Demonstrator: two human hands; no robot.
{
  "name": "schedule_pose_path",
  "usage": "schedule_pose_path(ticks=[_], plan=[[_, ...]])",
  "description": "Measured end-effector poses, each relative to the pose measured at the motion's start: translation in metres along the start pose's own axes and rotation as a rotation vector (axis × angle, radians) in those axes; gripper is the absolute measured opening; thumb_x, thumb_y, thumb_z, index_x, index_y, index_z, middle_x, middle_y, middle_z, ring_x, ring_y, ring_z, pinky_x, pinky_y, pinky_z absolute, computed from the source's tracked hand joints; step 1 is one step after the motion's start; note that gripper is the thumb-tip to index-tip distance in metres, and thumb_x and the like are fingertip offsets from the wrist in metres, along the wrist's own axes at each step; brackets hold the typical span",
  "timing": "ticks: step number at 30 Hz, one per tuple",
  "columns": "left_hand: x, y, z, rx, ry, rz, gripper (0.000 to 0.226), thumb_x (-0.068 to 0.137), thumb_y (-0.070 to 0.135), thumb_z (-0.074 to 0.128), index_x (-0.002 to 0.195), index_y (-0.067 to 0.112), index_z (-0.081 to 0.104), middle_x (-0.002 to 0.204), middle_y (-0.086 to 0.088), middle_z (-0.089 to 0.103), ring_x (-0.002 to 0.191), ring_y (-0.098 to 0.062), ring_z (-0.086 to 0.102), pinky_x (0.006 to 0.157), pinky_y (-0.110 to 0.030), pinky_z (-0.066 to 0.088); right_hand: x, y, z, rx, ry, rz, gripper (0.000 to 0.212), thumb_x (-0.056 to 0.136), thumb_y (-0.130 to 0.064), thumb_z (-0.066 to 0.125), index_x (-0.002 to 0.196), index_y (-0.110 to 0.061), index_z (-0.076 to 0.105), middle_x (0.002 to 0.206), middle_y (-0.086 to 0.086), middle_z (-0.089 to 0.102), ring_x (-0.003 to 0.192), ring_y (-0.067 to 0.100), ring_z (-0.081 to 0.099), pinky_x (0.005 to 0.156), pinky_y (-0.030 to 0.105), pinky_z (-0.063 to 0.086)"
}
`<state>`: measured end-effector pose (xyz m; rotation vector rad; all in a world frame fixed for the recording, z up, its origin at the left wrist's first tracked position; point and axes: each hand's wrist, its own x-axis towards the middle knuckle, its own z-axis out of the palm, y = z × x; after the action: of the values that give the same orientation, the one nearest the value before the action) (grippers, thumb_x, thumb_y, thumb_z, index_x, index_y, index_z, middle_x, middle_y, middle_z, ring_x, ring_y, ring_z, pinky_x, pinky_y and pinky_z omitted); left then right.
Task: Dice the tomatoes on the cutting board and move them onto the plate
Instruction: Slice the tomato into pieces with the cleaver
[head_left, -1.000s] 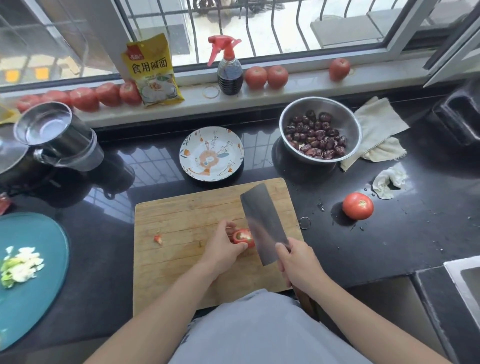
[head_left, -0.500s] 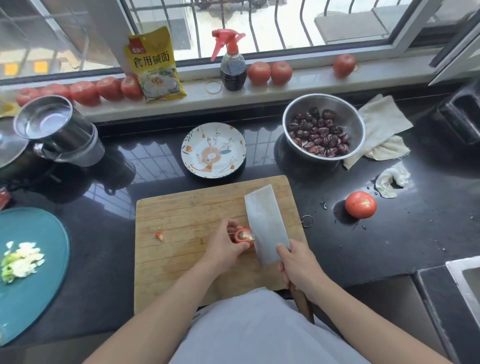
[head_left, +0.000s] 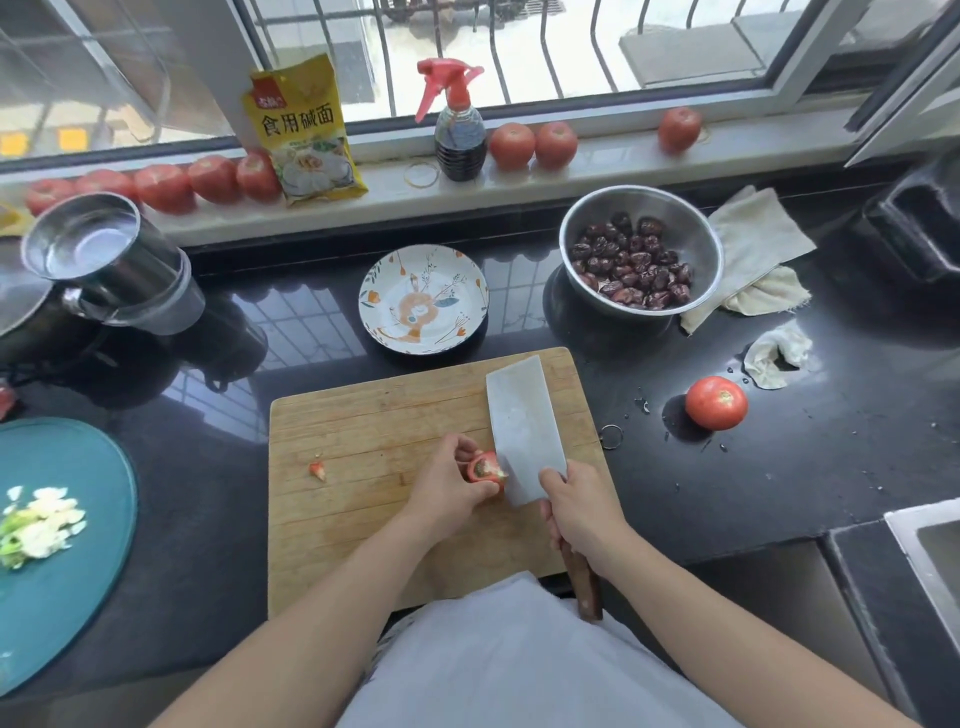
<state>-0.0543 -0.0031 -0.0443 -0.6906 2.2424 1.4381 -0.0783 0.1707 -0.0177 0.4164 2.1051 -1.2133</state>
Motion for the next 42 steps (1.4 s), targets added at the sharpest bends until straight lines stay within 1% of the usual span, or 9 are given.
schedule_pose_path(ticks=[9, 12, 15, 18, 23, 29, 34, 38, 42], plan=[[-0.002, -0.003, 0.007, -0.006, 0.053, 0.012, 0.049, 0.083, 0.013, 0.086, 0.118, 0.029, 0.054, 0.119, 0.007, 0.064, 0.107, -0.012, 0.065, 0.08, -0.019, 0.051, -0.018, 0.011, -0.015, -0.073, 0.056, -0.113, 0.027, 0.091, -0.018, 0.042, 0.071, -0.002, 0.05, 0.05, 0.008, 0.052, 0.042, 0.021, 0.047, 0.045, 0.036, 0.045], [-0.005, -0.004, 0.012, -0.02, 0.057, -0.007, 0.05, 0.087, 0.014, 0.083, 0.123, 0.03, 0.052, 0.122, 0.007, 0.062, 0.11, -0.011, 0.063, 0.085, -0.023, 0.054, -0.03, 0.016, -0.021, -0.327, 0.179, -0.278, 0.031, 0.093, -0.024, 0.045, 0.067, -0.008, 0.042, 0.057, 0.009, 0.051, 0.052, 0.022, 0.044, 0.053, 0.04, 0.04], [-0.007, -0.005, 0.02, -0.024, 0.112, -0.027, 0.044, 0.088, 0.019, 0.082, 0.118, 0.028, 0.051, 0.118, 0.007, 0.064, 0.106, -0.011, 0.064, 0.075, -0.019, 0.048, -0.042, 0.019, -0.014, -0.625, 0.231, -0.5, 0.03, 0.093, -0.018, 0.05, 0.067, -0.017, 0.034, 0.057, -0.002, 0.04, 0.055, 0.025, 0.039, 0.054, 0.035, 0.03], [-0.005, -0.003, 0.027, -0.061, 0.162, -0.029, 0.044, 0.084, 0.017, 0.084, 0.11, 0.024, 0.048, 0.11, 0.001, 0.067, 0.098, -0.016, 0.067, 0.071, -0.022, 0.048, -0.048, 0.021, -0.002, -0.876, 0.199, -0.662, 0.044, 0.075, -0.009, 0.068, 0.07, -0.023, 0.027, 0.057, -0.009, 0.026, 0.045, 0.022, 0.029, 0.047, 0.031, 0.022], [-0.007, 0.003, 0.028, -0.113, 0.187, -0.005, 0.05, 0.081, 0.02, 0.084, 0.11, 0.026, 0.044, 0.105, 0.001, 0.067, 0.094, -0.018, 0.067, 0.086, -0.043, 0.06, -0.045, 0.027, 0.006, -1.105, 0.255, -0.624, 0.042, 0.051, -0.011, 0.086, 0.064, -0.022, 0.047, 0.05, -0.005, 0.045, 0.032, 0.022, 0.044, 0.043, 0.027, 0.015], [-0.009, 0.005, 0.026, -0.153, 0.184, 0.013, 0.06, 0.08, 0.023, 0.088, 0.118, 0.024, 0.042, 0.111, 0.003, 0.065, 0.099, -0.016, 0.067, 0.088, -0.04, 0.058, -0.048, 0.029, 0.007, -1.118, 0.285, -0.598, 0.043, 0.045, -0.012, 0.088, 0.064, -0.02, 0.05, 0.051, -0.004, 0.048, 0.031, 0.022, 0.045, 0.041, 0.027, 0.011], [-0.01, 0.006, 0.027, -0.137, 0.194, -0.006, 0.058, 0.08, 0.024, 0.088, 0.113, 0.027, 0.04, 0.106, 0.008, 0.063, 0.096, -0.016, 0.066, 0.083, -0.035, 0.054, -0.053, 0.019, 0.007, -1.115, 0.297, -0.542, 0.04, 0.044, -0.016, 0.089, 0.061, -0.021, 0.052, 0.048, -0.006, 0.048, 0.03, 0.021, 0.045, 0.051, 0.025, -0.011], [-0.009, 0.006, 0.028, -0.094, 0.198, -0.007, 0.054, 0.083, 0.022, 0.084, 0.11, 0.03, 0.038, 0.103, 0.008, 0.062, 0.095, -0.018, 0.065, 0.08, -0.035, 0.052, -0.049, 0.022, 0.009, -1.103, 0.237, -0.513, 0.043, 0.046, -0.012, 0.089, 0.062, -0.02, 0.05, 0.049, -0.004, 0.047, 0.03, 0.021, 0.045, 0.046, 0.025, -0.009], [-0.009, 0.005, 0.03, -0.054, 0.209, -0.011, 0.048, 0.084, 0.025, 0.079, 0.108, 0.033, 0.038, 0.105, 0.005, 0.064, 0.095, -0.02, 0.066, 0.08, -0.035, 0.051, -0.044, 0.024, 0.013, -1.097, 0.204, -0.517, 0.044, 0.047, -0.008, 0.088, 0.064, -0.02, 0.049, 0.05, -0.004, 0.049, 0.032, 0.022, 0.048, 0.038, 0.026, 0.011]])
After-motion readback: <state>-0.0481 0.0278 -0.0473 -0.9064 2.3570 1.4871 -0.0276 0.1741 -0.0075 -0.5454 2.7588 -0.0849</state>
